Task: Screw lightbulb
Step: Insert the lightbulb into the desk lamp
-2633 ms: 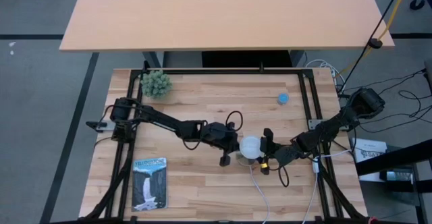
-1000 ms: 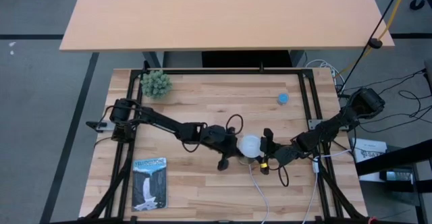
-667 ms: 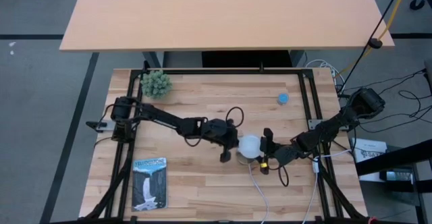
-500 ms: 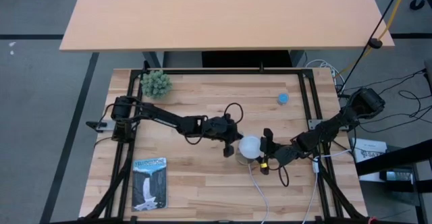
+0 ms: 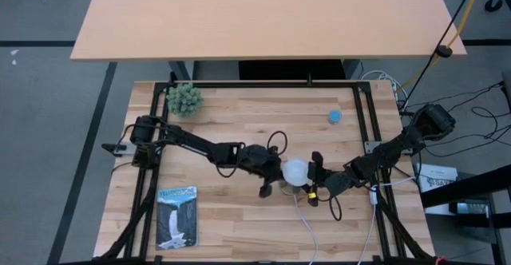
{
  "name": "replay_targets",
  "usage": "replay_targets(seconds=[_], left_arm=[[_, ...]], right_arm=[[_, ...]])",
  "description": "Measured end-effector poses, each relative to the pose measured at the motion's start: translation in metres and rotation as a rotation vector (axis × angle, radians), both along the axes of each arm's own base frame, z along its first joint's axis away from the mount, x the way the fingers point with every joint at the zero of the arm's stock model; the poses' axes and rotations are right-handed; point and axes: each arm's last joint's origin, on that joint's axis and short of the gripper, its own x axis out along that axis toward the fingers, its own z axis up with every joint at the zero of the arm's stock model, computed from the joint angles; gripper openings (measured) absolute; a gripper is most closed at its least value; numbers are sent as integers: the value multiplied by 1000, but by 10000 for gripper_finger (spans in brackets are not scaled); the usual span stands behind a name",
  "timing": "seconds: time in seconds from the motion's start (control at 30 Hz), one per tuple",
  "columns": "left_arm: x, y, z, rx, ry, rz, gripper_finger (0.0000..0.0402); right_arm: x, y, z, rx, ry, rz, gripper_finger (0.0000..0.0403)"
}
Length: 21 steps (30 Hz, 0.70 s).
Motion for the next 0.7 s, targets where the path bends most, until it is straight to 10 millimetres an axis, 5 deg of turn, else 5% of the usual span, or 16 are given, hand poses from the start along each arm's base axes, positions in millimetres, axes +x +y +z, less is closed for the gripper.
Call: replay_targets(seconds=[0.37,0.7], left_arm=[[0,22,-5,58,58,203,0],[-2,0,-3,-25,41,-45,0]], right_arm=[[0,0,0,2,-1,2,201],[0,0,0,2,0,2,201]])
